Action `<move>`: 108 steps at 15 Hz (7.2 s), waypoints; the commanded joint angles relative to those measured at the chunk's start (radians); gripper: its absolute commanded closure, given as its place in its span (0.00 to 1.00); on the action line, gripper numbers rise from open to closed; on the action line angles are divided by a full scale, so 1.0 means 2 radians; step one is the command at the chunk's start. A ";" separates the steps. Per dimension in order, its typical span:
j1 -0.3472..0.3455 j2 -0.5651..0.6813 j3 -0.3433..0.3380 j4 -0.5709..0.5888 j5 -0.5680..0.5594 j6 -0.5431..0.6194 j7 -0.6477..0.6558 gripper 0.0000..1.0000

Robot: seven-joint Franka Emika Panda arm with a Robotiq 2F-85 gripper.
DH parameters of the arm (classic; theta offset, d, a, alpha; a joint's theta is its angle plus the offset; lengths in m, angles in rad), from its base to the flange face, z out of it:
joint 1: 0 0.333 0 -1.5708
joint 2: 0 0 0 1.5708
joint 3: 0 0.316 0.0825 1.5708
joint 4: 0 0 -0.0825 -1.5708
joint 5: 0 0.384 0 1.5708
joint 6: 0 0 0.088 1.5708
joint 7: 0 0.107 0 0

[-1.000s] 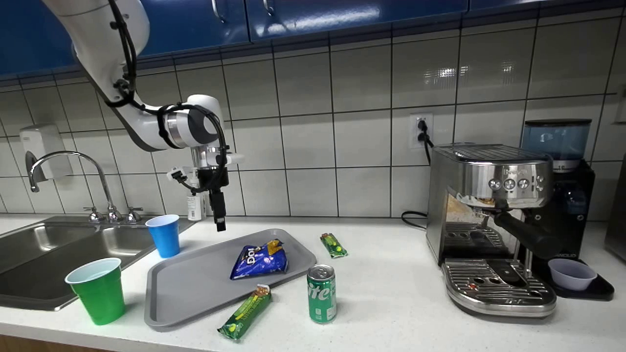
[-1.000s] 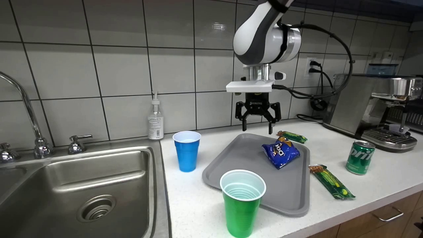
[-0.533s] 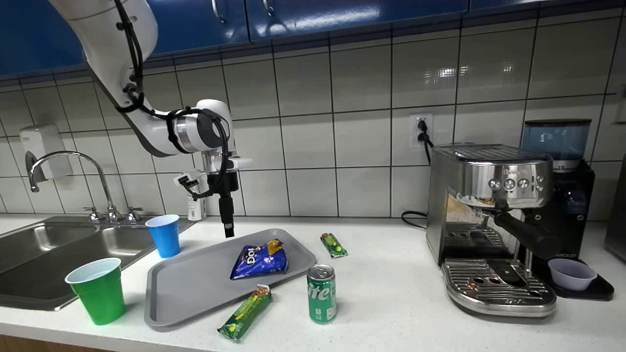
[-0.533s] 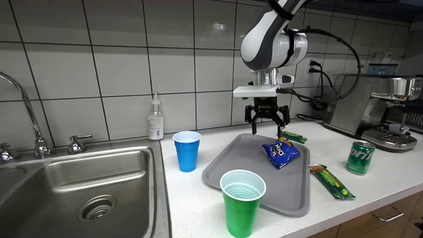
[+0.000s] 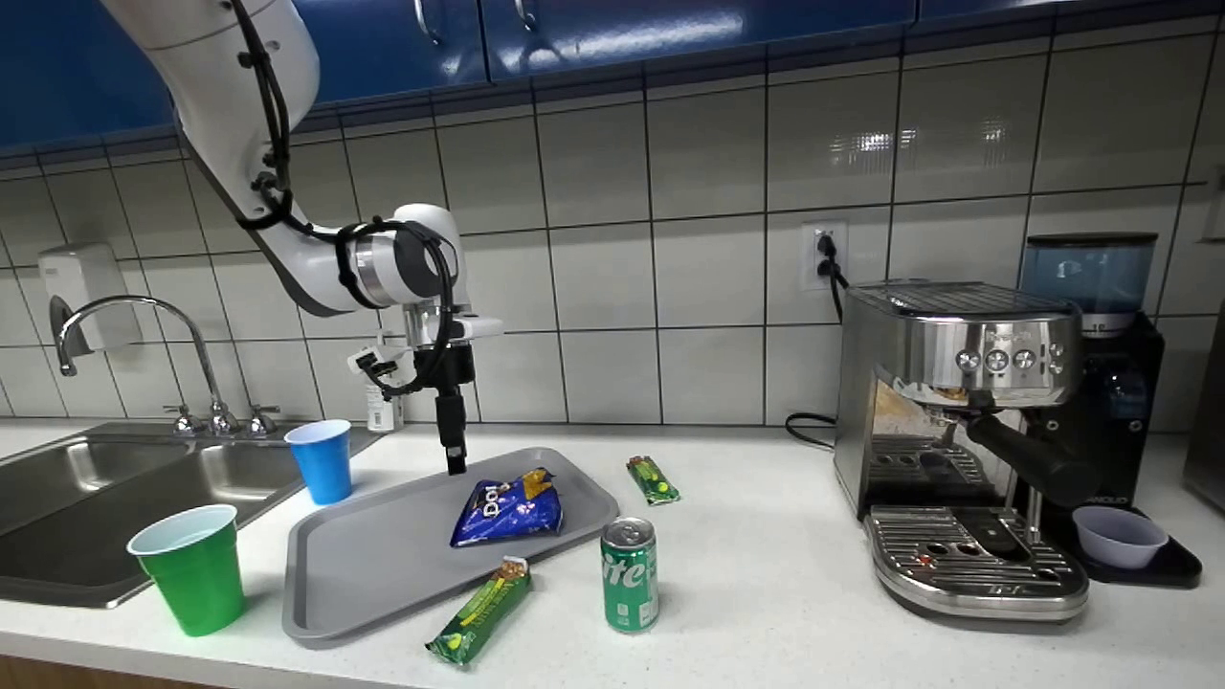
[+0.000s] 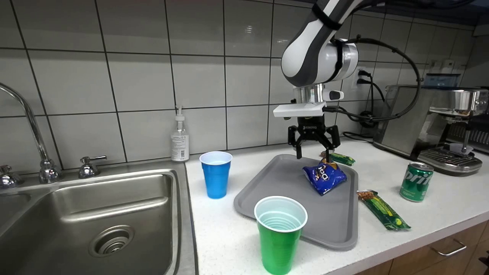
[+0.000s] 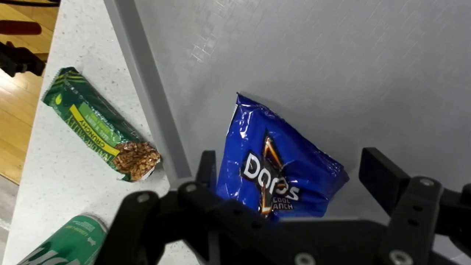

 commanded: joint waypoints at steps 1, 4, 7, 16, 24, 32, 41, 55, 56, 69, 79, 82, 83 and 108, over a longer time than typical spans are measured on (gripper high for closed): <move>-0.009 0.000 0.009 0.001 -0.005 -0.001 0.003 0.00; -0.009 0.000 0.009 0.001 -0.005 -0.001 0.003 0.00; -0.007 0.002 0.005 0.000 -0.008 0.006 0.013 0.00; -0.016 0.018 -0.013 0.006 -0.013 0.028 0.046 0.00; -0.019 0.045 -0.026 0.011 -0.011 0.059 0.056 0.00; -0.019 0.047 -0.026 0.011 -0.010 0.067 0.050 0.34; -0.018 0.046 -0.026 0.011 -0.010 0.065 0.051 1.00; -0.043 0.030 -0.030 0.027 -0.001 0.048 0.042 1.00; -0.046 0.029 -0.032 0.029 -0.001 0.047 0.042 1.00; -0.080 0.030 -0.054 0.047 -0.001 0.025 0.042 1.00; -0.113 0.037 -0.074 0.056 -0.005 -0.001 0.038 1.00; -0.124 0.045 -0.084 0.062 -0.006 -0.010 0.041 1.00; -0.129 0.048 -0.086 0.065 -0.005 -0.012 0.041 1.00; -0.131 0.079 -0.078 0.111 0.008 -0.044 0.052 0.00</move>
